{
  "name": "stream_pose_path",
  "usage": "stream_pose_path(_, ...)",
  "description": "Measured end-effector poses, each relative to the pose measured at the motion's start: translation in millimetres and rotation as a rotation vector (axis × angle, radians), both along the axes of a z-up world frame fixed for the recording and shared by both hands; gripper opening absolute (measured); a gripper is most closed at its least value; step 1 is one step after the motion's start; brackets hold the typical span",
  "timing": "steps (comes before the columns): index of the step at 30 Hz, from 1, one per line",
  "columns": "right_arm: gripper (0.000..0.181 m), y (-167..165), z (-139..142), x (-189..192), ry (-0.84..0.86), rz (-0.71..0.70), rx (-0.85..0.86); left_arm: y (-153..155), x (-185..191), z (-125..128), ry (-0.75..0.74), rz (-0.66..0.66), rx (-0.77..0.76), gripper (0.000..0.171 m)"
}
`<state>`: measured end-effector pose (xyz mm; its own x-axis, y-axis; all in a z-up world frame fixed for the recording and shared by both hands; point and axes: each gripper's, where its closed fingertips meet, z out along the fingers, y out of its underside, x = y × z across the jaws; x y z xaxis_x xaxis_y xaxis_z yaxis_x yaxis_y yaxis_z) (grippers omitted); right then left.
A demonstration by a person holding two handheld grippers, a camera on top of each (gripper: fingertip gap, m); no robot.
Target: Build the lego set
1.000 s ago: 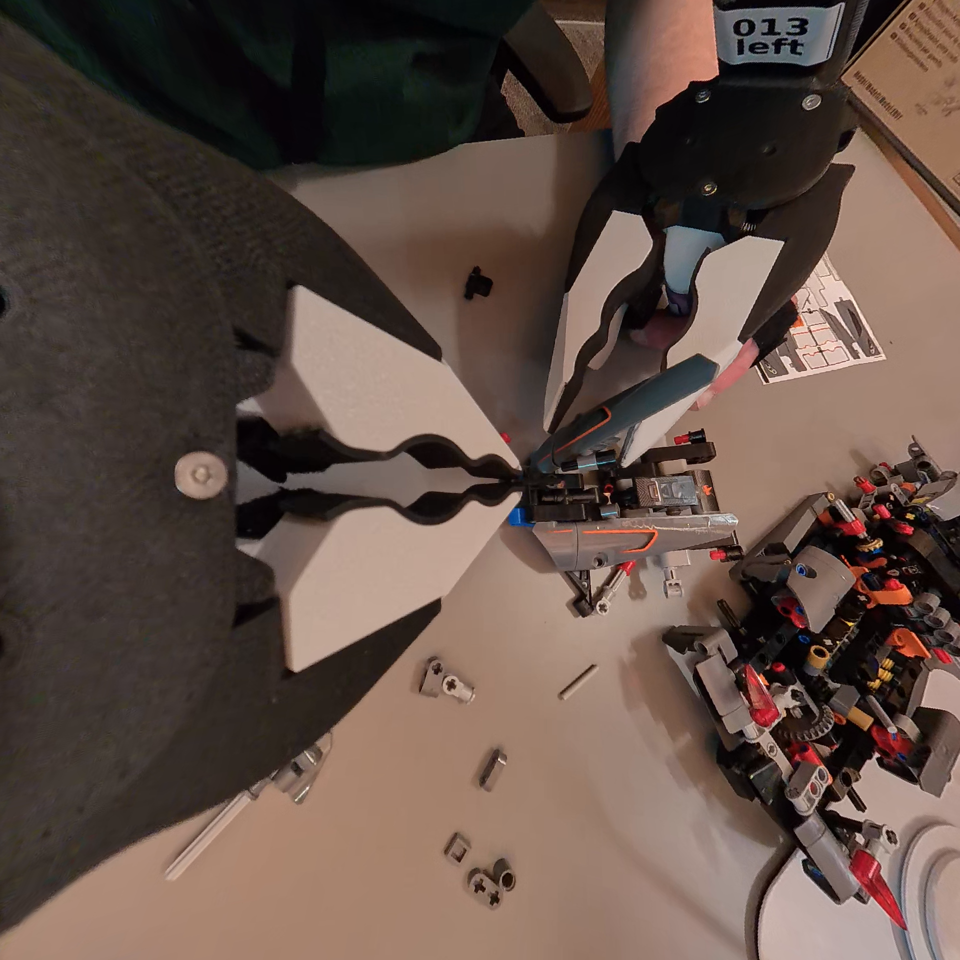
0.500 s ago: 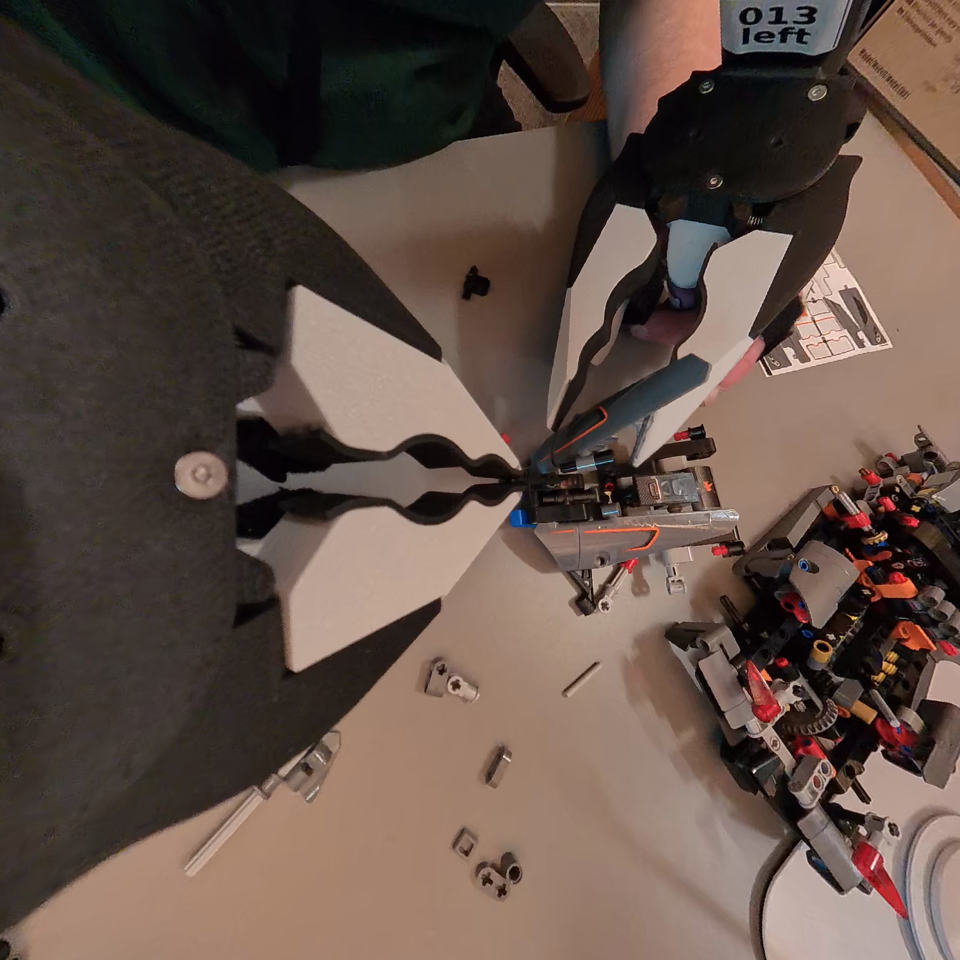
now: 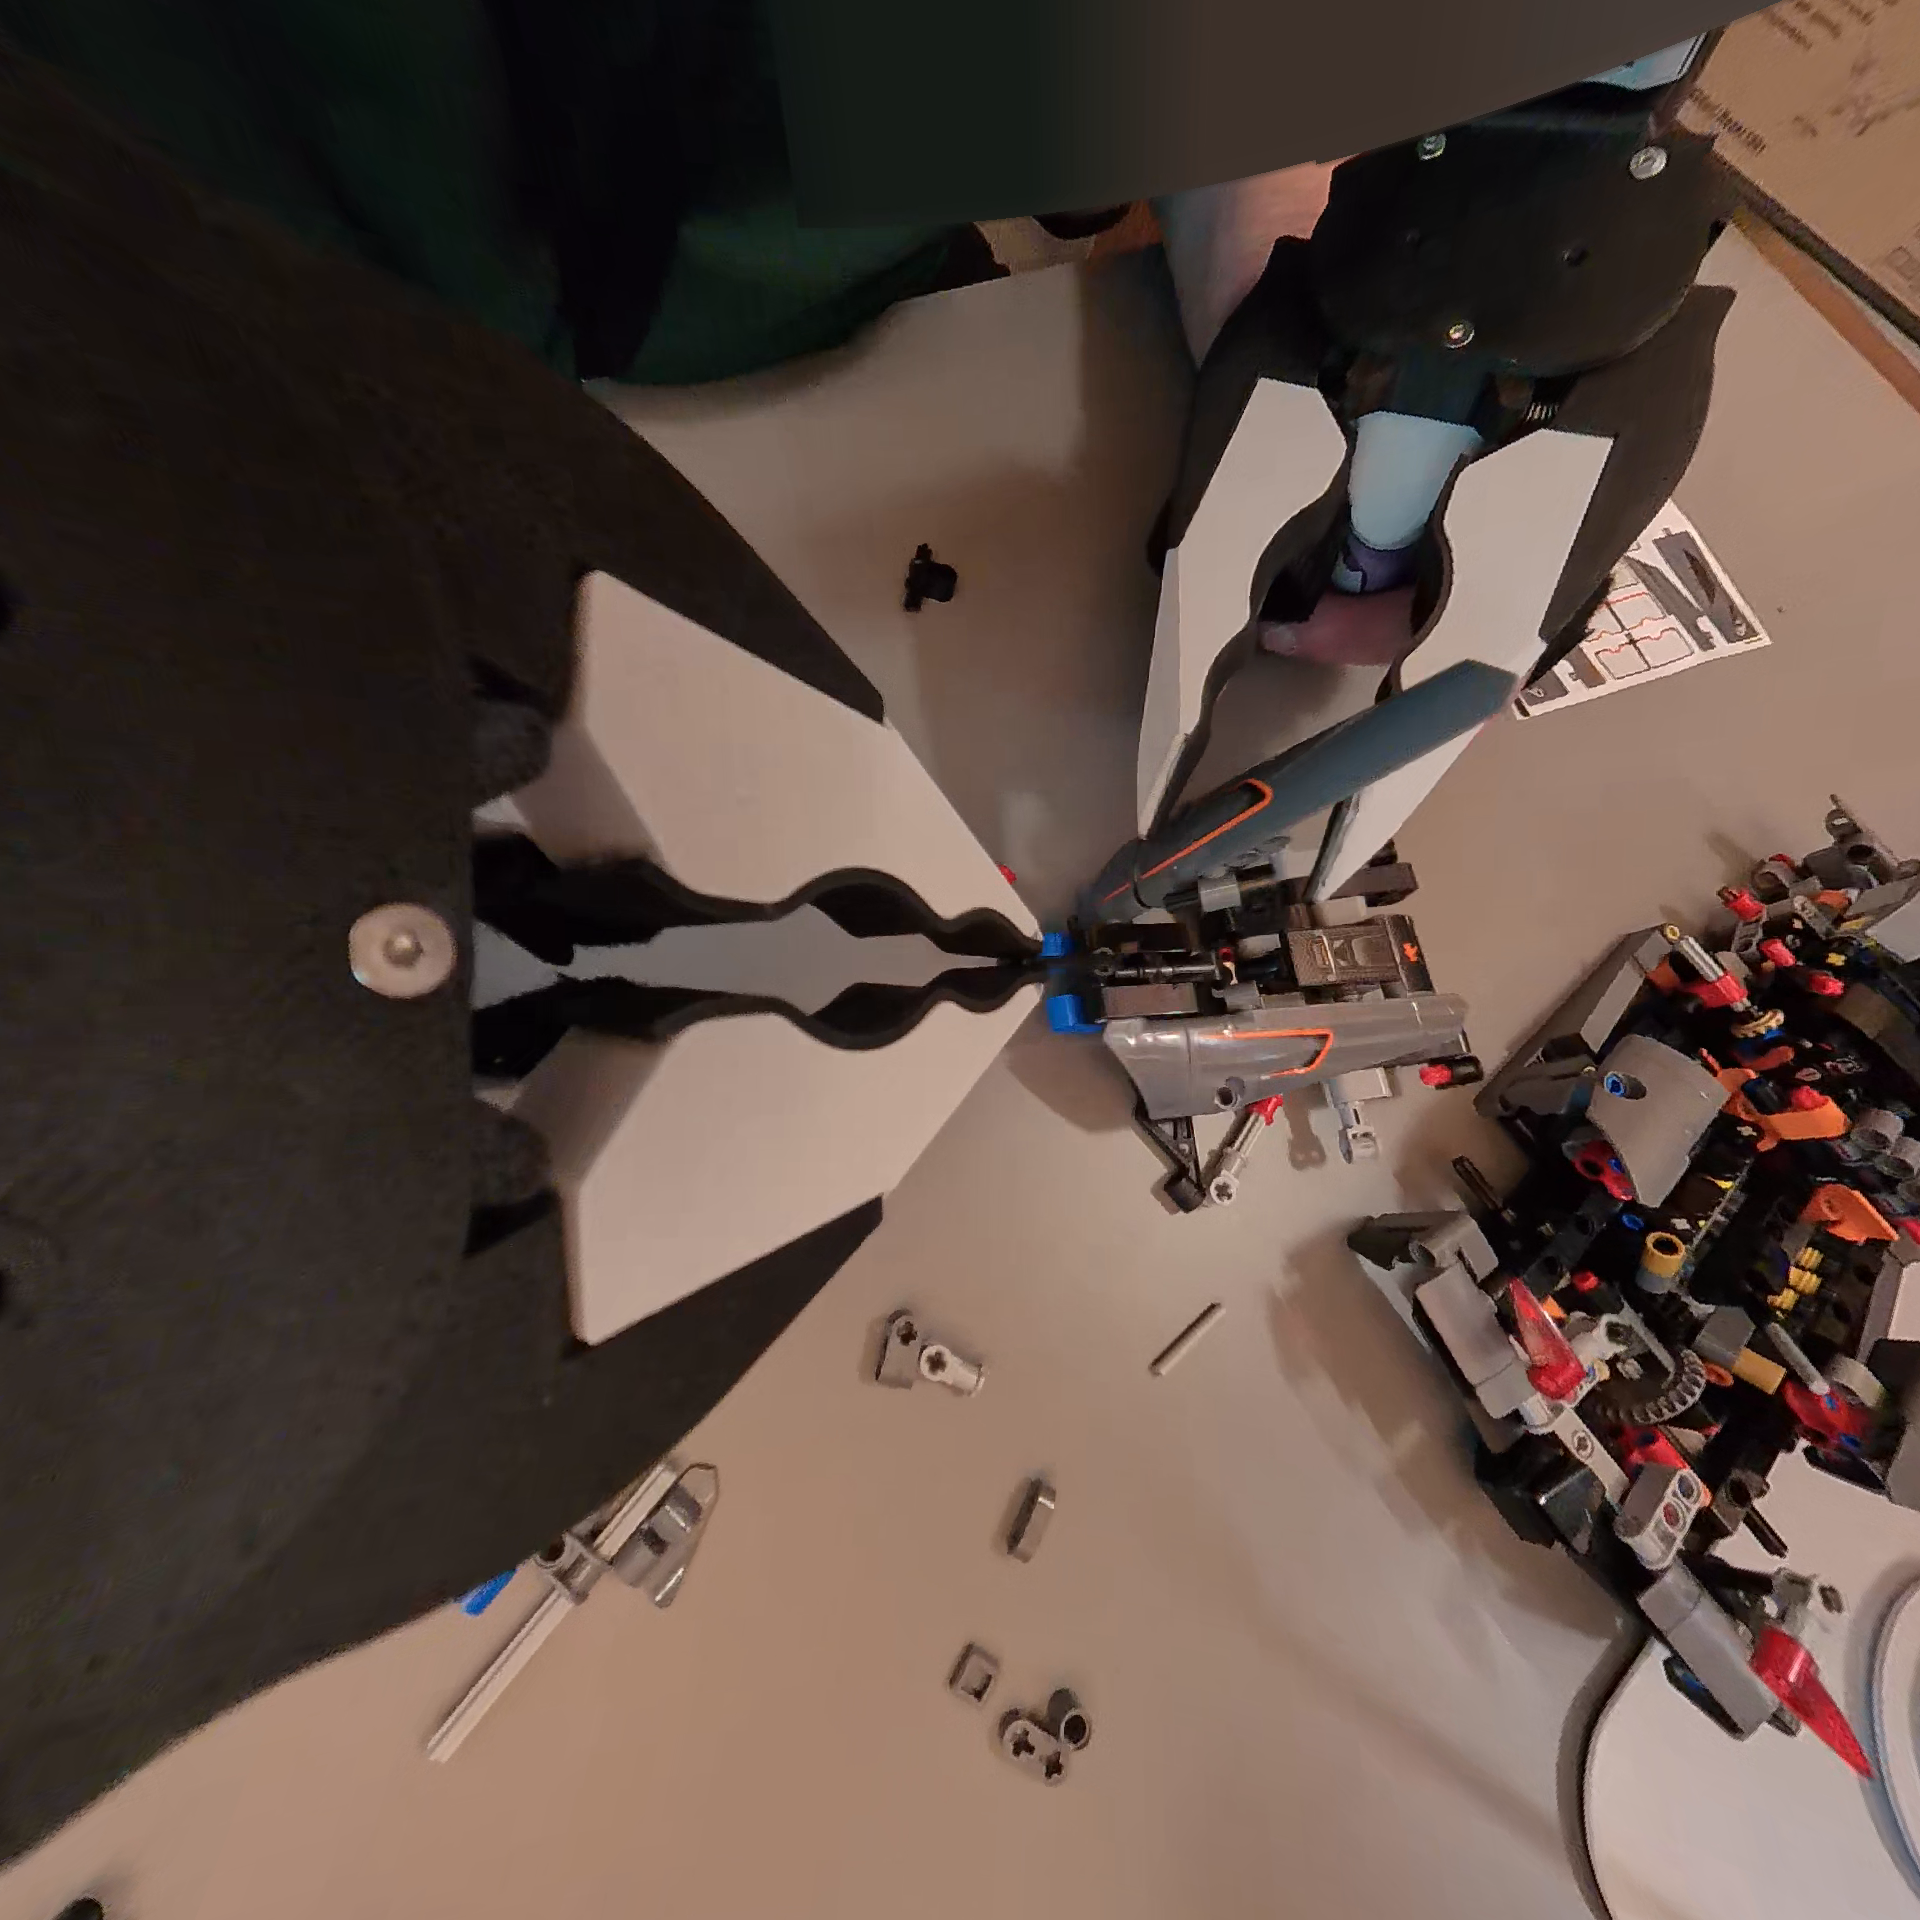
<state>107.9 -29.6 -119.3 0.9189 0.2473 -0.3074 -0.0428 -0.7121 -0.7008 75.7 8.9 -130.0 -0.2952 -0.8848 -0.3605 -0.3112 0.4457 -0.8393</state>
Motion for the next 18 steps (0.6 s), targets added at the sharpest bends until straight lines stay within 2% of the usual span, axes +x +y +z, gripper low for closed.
stream_pose_path(8,0.0,5,1,-12,-0.057,0.012,-0.051,-7,-1,-1,0.005,-0.04,0.004,0.023)
stream_pose_path(18,0.0,6,9,-16,-0.097,0.01,-0.06,-11,4,-2,0.005,-0.046,0.045,0.025)
